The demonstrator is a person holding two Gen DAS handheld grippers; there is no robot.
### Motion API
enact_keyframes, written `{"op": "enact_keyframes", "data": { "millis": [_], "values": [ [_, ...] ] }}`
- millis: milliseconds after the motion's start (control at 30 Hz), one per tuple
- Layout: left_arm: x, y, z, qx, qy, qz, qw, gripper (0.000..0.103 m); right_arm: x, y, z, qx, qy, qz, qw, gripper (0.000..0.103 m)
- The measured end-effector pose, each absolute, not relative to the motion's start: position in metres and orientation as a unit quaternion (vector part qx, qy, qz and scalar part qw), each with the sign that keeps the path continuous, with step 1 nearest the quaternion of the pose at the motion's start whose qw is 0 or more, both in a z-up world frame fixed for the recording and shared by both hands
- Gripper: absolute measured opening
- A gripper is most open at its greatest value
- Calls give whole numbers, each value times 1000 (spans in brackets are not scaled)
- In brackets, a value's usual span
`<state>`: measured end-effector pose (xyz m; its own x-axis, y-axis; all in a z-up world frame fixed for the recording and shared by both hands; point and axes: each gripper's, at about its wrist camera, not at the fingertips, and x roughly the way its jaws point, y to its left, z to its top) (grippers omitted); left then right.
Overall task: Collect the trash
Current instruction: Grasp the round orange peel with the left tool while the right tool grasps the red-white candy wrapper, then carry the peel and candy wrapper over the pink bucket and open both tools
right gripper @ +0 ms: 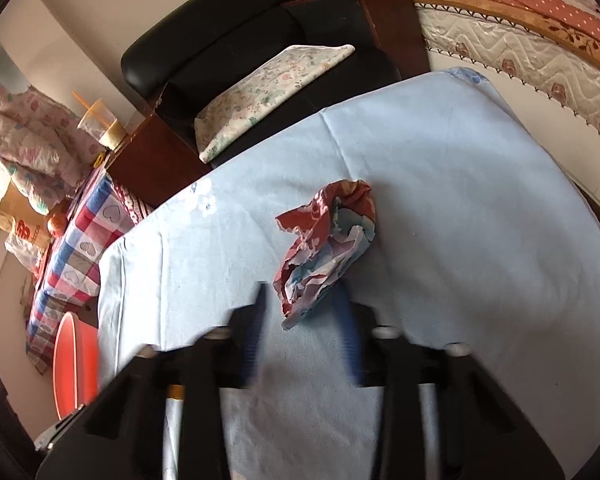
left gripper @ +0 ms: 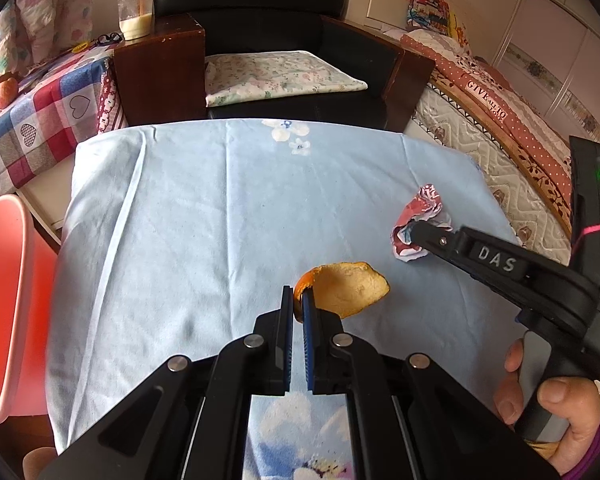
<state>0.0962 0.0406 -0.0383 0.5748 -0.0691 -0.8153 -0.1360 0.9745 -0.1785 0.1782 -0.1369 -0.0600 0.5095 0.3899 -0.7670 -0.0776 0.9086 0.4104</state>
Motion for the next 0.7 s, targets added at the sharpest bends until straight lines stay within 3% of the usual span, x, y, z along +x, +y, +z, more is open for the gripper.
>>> {"op": "enact_keyframes", "data": {
  "millis": [67,133,700],
  "values": [
    [94,41,-37,-112,460,20,881,4,176,-138,-60,158,475,135,855,7],
    [90,42,-35,-112,458,20,882,4,172,-141,-59,154,470,134,859,4],
    [48,54,-12,-111,437,37,892,4,111,-134,-9,99,407,185,889,3]
  ]
}}
